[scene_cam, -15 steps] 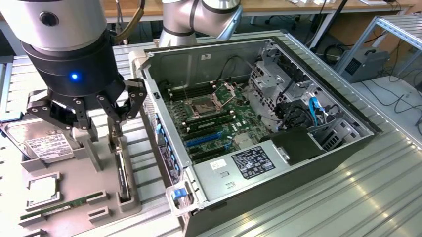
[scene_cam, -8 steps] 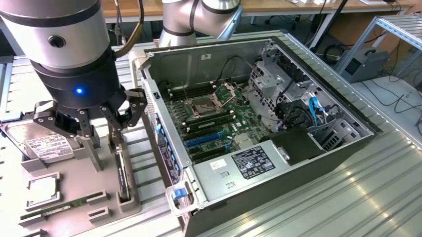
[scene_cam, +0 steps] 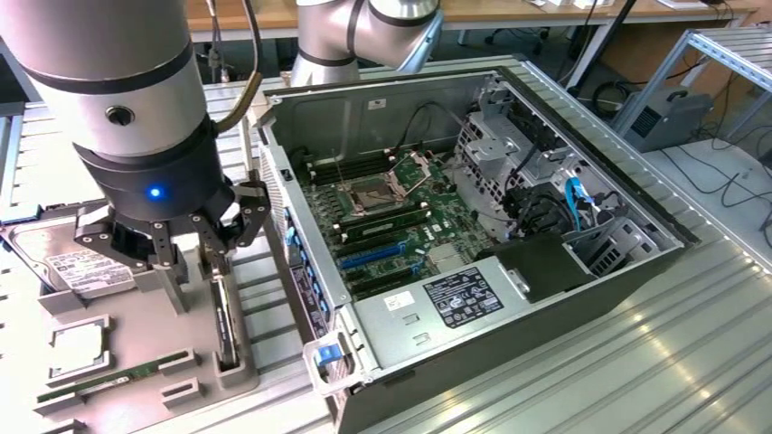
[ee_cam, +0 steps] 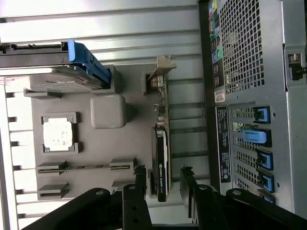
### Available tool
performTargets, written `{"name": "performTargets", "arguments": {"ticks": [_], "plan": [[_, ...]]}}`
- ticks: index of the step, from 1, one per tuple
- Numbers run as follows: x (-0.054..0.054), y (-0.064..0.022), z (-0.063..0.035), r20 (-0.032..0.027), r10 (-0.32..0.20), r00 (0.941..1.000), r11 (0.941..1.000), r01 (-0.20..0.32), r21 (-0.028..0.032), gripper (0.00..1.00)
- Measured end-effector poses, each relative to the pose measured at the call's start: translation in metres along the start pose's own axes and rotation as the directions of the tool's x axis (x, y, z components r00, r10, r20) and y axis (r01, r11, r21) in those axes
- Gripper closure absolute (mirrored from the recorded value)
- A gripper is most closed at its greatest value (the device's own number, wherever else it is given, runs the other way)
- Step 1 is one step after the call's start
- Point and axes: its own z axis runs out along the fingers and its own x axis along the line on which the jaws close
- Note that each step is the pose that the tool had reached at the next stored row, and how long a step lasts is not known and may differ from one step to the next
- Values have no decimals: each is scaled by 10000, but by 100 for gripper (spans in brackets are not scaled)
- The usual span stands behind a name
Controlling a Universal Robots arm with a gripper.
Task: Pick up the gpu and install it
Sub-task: 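Pick up the gpu and move the gpu toward the slot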
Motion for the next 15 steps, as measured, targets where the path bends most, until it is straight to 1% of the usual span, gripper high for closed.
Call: {"name": "performTargets", "arguments": {"ticks": [5, 9, 15], "plan": [[1, -3, 65, 1, 0, 10000, 10000, 0, -1, 58], [1, -3, 70, 0, 0, 10000, 10000, 0, 0, 58], [5, -8, 182, 69, -14, 10000, 10000, 14, -5, 58]]}}
